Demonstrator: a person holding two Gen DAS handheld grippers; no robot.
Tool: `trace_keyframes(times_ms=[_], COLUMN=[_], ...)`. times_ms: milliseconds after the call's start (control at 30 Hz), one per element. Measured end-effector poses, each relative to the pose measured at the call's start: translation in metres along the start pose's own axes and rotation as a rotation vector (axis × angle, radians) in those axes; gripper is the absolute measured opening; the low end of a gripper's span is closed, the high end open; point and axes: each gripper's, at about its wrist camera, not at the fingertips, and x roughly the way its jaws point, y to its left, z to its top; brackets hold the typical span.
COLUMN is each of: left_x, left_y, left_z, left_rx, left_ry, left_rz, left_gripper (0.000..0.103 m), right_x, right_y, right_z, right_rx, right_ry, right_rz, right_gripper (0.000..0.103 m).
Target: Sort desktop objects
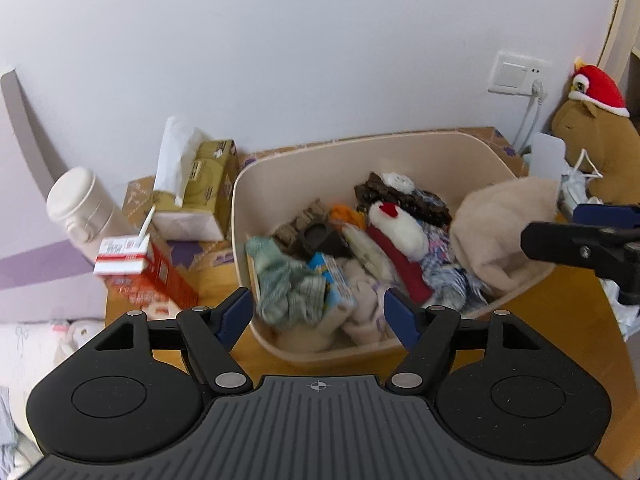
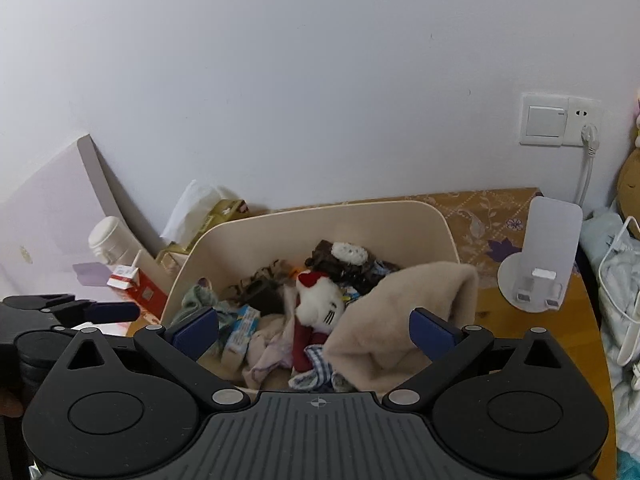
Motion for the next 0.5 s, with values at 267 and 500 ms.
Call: trace_keyframes(times_ms=[267, 500], left_x=[-0.041, -0.076], left_y=[-0.011, -0.029], left_z=[-0.022, -0.039], left_rx=[-0.037, -0.022], left_ry=[-0.007, -0.018], left_rz=[-0.013, 0.003], left_gripper=[0.074, 0.074], right_x=[-0.034, -0.075], right_y=[-0.004, 0.001], right_z=[-0.019, -0.034], right_rx=[-0.011, -0.104], right_ry=[0.037, 0.048], right_rz=[-0.036, -0.084], right_gripper=[0.103, 0.103])
